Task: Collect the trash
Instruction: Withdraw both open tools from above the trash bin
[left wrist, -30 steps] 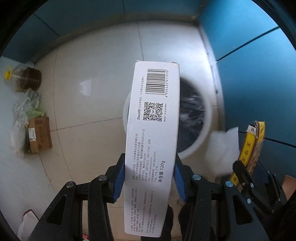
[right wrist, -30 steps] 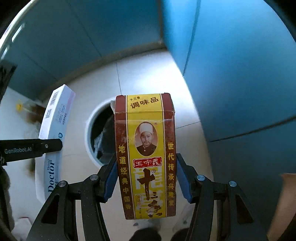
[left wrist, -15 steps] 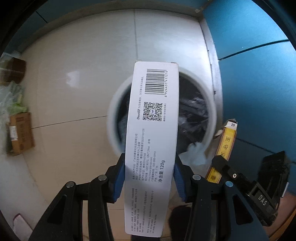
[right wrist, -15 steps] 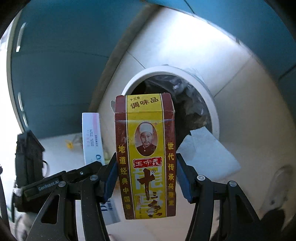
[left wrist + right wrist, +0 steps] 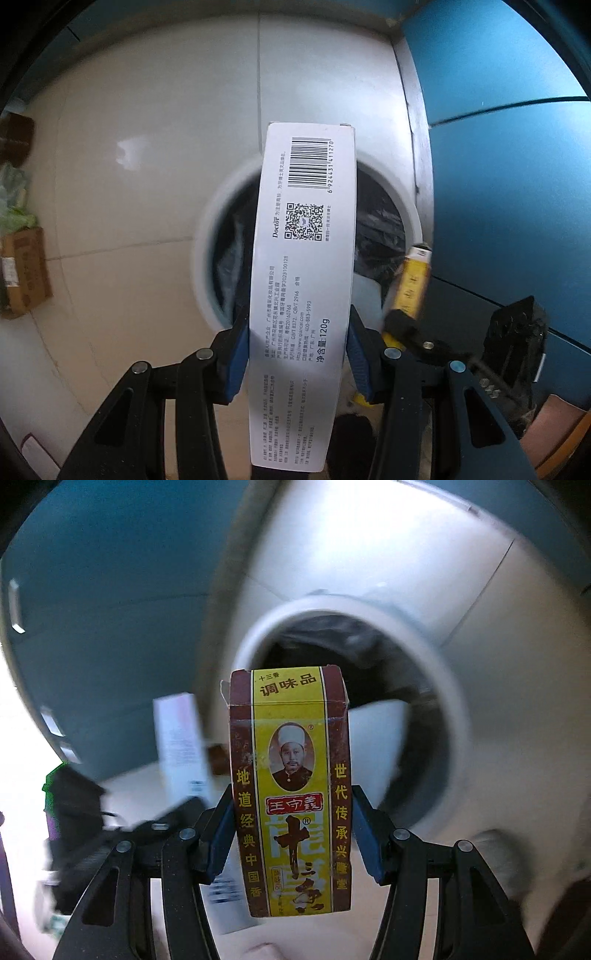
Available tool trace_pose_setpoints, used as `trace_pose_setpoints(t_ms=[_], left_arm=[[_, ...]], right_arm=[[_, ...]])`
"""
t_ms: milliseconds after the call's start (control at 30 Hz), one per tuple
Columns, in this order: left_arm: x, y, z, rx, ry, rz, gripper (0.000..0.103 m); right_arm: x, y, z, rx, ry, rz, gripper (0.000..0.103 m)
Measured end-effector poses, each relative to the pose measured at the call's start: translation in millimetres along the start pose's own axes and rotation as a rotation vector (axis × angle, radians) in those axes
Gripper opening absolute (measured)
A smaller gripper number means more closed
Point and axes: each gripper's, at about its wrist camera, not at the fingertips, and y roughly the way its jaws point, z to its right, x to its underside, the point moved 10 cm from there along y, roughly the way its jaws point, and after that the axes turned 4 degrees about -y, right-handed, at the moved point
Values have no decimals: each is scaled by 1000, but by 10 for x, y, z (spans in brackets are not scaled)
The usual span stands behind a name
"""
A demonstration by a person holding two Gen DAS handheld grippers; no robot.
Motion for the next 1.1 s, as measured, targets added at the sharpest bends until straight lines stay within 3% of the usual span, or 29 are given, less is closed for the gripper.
trace_pose_setpoints(t_ms=[100,133,167,233,333,367,500,567,633,767,867,1100], left_arm=[[93,218,54,53,-35,-98,45],[138,303,60,71,-55,-139,45],[161,346,61,82,-68,-156,45],[204,388,47,85,-76,-175,51],[208,341,-1,79,-93,-161,75],[213,303,-29,70,-96,-147,84],[181,109,-164,-20,-82,-58,96],[194,-44,-230,-105,-54,11,96],[246,-241,-306,-200,-22,78,96],[348,-645,-396,-315,15,180,96],[512,-986,-362,-357,21,229,96],[927,-1856,-133,-339,21,310,96]], right_arm=[[-44,-43,148,141,-40,-33,70],[-63,-51,181,171,-41,-44,83],[-93,-113,224,201,-47,-44,88],[-126,-201,257,227,-68,-41,89],[-114,-384,293,286,-97,-29,89],[-72,-335,332,306,-109,-26,89],[21,-469,224,424,-192,2,97],[-3,-598,154,503,-247,19,103],[19,-635,10,586,-303,39,103],[264,-763,-425,681,-374,65,103],[446,-791,-811,696,-400,78,103],[830,-1439,-1578,717,-483,131,103]])
